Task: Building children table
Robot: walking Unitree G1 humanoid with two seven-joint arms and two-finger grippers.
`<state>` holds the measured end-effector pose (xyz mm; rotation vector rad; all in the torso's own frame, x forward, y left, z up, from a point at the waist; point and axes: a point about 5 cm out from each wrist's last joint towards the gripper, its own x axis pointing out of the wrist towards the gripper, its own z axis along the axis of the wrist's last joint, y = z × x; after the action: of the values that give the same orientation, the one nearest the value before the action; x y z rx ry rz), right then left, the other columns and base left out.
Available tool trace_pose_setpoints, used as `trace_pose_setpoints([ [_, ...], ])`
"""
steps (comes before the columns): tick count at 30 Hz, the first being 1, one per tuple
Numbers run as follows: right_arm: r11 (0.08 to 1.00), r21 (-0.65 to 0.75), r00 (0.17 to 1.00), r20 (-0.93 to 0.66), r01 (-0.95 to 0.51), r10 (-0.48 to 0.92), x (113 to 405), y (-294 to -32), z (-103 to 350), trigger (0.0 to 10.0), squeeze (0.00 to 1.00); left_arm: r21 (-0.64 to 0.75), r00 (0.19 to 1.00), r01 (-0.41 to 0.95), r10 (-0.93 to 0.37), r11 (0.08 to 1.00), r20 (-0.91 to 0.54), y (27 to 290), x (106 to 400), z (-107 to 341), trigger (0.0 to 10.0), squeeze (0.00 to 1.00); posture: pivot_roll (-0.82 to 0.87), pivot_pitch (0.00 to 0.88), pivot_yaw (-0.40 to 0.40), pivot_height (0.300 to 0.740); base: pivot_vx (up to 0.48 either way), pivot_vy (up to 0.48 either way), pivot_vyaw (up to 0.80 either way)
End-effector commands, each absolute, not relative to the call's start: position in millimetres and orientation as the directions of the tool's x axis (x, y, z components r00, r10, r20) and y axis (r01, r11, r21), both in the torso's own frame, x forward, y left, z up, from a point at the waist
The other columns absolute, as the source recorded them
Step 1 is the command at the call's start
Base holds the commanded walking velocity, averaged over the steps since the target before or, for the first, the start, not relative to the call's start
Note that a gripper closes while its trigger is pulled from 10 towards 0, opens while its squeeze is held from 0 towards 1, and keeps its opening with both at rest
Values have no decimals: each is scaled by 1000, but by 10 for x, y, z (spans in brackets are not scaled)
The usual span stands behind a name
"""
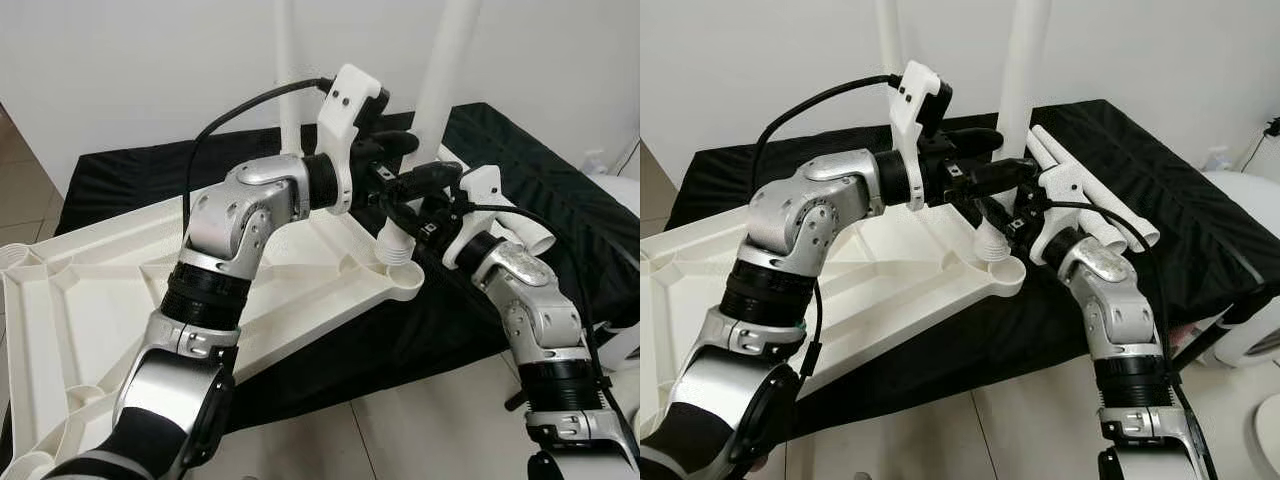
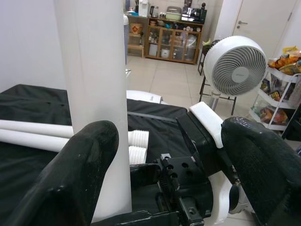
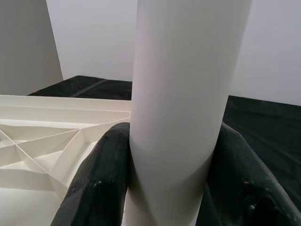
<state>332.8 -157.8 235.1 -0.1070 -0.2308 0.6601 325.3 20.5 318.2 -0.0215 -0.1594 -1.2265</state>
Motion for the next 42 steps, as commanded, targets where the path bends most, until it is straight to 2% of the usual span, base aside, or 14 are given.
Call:
trace_pose_setpoints([
  [1, 714, -215, 681, 213, -666, 700, 3262, -1409, 2415, 10000, 0, 71, 391, 913, -912, 401, 121, 226, 3320, 3194, 10000, 0, -113, 19, 17, 740, 0, 0, 0],
  [23, 767, -197, 733, 226, -611, 642, 3312, -1510, 2399, 10000, 0, 98, 489, 863, -868, 496, 90, 426, 3514, 3214, 10000, 0, -115, 35, 26, 740, 0, 0, 0],
  [34, 781, -191, 749, 221, -594, 624, 3337, -1542, 2390, 10000, 0, 96, 494, 860, -865, 502, 90, 444, 3525, 3220, 10000, 0, -116, 37, 28, 740, 0, 0, 0],
  [42, 747, -213, 723, 189, -630, 664, 3333, -1475, 2339, 10000, 0, 46, 372, 922, -915, 383, 156, 303, 3392, 3416, 10000, 0, -108, 38, 25, 740, 0, 0, 0],
])
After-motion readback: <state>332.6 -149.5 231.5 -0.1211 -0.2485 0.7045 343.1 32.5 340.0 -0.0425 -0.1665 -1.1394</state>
